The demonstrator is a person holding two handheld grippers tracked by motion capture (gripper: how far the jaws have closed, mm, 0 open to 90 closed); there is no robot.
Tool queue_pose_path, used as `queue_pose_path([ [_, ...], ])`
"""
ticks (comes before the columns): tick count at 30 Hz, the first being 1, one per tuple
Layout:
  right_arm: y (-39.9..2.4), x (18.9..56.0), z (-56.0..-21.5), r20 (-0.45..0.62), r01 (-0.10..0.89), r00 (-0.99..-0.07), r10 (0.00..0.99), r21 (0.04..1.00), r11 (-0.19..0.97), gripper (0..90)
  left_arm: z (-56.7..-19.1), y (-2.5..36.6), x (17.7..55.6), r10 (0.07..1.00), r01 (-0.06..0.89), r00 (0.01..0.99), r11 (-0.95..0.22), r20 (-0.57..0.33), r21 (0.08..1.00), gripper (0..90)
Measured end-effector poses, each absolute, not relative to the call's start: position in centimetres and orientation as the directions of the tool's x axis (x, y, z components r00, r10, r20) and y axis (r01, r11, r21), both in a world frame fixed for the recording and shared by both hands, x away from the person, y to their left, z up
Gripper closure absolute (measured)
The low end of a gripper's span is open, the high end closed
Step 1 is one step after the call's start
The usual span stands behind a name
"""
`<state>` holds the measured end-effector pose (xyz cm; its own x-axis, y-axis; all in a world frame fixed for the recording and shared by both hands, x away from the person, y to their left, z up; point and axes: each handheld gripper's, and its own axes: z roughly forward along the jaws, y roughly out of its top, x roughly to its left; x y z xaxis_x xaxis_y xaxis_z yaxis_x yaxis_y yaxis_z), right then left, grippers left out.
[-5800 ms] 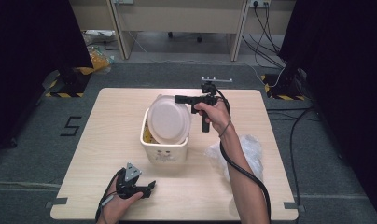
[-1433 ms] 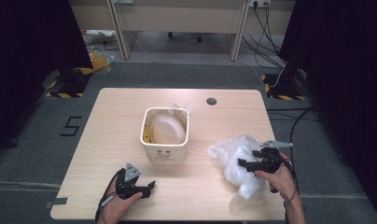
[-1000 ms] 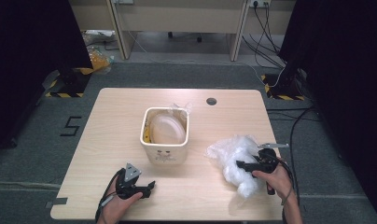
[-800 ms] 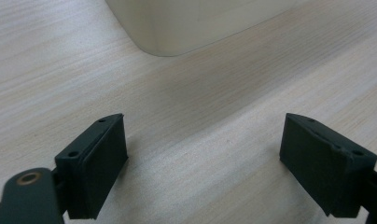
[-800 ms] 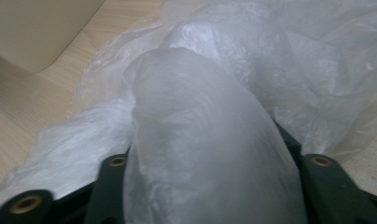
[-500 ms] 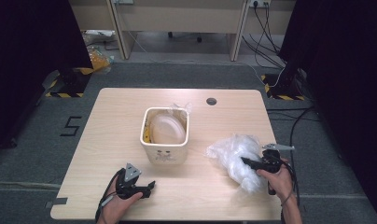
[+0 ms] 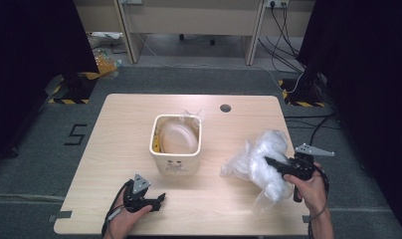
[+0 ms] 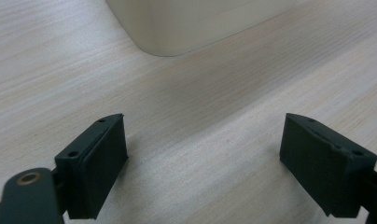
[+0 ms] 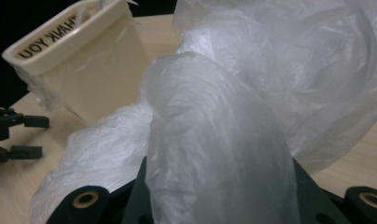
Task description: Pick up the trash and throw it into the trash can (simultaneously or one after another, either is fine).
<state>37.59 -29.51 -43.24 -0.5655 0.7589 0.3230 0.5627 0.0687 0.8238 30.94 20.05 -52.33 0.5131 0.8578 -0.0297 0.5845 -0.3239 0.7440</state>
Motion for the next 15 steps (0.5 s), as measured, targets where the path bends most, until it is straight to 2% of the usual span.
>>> queue_pose_path([
  [5,-29.0,38.0,-41.7,0.316,0.536,-0.591,0.742,0.842,0.067,74.9,-52.3,20.0,30.9,0.858,0.584,0.513,-0.324,-0.03,0.744,14.0],
  [15,-28.7,38.7,-36.4,0.28,0.446,-0.633,0.722,0.894,0.044,75.2,-52.3,20.1,30.9,0.858,0.584,0.513,-0.325,-0.029,0.744,14.0],
])
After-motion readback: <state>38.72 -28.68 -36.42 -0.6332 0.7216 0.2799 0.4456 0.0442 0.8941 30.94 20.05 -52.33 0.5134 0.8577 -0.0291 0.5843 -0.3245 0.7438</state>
